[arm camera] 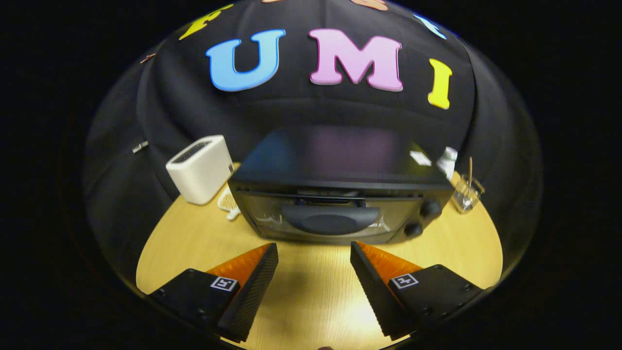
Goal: Open the toaster oven, put the food inside, and close the toaster oven door.
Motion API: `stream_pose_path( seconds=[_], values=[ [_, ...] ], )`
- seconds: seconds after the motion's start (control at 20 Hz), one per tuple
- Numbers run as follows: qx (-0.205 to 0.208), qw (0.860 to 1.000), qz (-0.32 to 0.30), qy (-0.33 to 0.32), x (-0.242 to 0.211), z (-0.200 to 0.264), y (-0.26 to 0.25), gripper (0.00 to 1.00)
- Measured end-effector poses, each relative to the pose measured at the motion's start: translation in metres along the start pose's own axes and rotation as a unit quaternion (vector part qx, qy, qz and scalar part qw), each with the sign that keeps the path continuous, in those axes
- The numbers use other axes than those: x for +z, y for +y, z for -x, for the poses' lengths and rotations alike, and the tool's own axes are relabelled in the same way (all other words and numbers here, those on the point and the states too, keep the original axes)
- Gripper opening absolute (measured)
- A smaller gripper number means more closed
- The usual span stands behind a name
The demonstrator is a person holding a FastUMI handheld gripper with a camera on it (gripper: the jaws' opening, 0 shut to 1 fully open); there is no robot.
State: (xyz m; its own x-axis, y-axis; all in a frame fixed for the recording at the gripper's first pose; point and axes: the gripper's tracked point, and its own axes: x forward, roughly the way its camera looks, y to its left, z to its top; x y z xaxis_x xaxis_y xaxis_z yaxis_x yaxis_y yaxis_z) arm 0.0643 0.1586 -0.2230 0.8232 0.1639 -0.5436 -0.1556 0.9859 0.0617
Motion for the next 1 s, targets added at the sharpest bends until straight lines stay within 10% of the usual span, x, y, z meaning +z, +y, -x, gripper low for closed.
stream_pose_path(
  seconds=[0.4, 1.0],
  values=[
    [-0.024, 0.985, -0.013, -0.173, 0.093, 0.098, -0.062, 0.98],
    [-0.103, 0.963, 0.028, -0.247, 0.072, 0.239, -0.165, 0.98]
  ],
)
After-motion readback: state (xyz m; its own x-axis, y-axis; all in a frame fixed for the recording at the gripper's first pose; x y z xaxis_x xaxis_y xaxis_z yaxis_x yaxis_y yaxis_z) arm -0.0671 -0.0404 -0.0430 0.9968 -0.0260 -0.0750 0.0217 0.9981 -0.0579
